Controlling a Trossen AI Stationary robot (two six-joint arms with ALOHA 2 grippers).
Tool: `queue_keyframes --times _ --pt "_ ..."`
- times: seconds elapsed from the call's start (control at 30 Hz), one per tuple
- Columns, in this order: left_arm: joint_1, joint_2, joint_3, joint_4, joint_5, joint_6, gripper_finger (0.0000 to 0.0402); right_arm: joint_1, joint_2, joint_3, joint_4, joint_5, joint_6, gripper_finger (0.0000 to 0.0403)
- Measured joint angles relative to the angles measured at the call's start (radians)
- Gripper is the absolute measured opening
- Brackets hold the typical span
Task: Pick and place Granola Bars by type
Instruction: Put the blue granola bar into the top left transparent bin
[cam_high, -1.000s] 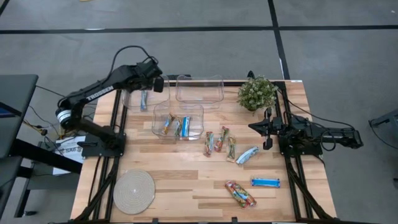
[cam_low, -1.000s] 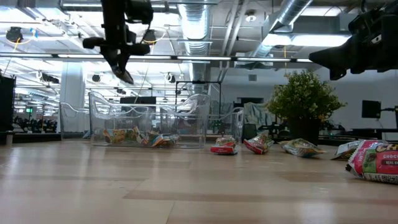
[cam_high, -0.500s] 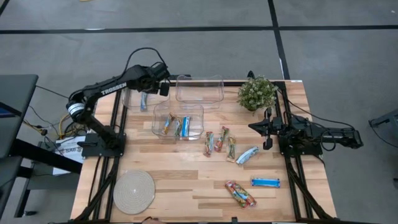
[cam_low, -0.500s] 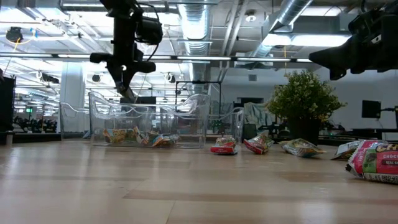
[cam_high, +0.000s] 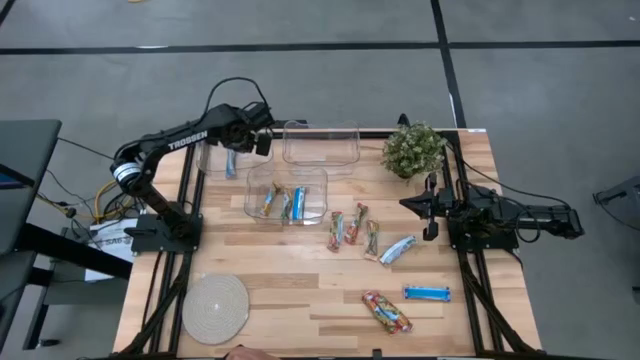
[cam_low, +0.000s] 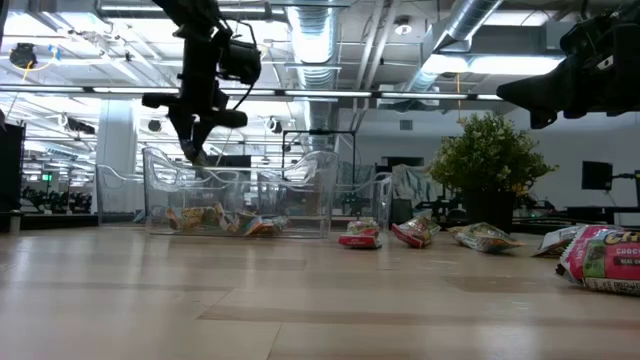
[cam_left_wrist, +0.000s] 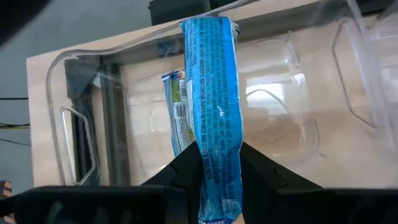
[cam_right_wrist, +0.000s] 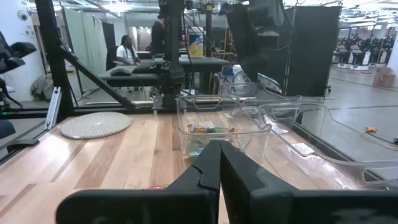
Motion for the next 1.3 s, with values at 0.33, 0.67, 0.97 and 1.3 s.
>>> queue_keyframes --times 0.33,0.67,0.97,1.3 --pt "0.027 -0.093 -0.282 0.260 0.123 -0.042 0.0072 0.000 0.000 0.000 0.000 0.000 0.000 0.0000" --pt "0.089 -0.129 -0.352 0.317 0.134 -0.058 0.0072 0.000 0.000 0.000 0.000 0.000 0.000 0.0000" --pt "0.115 -0.129 -0.352 0.352 0.152 -0.050 0.0073 0.000 0.000 0.000 0.000 0.000 0.000 0.0000" --pt "0.117 -0.129 -0.352 0.354 0.170 -0.048 0.0109 0.000 0.000 0.000 0.000 0.000 0.000 0.0000"
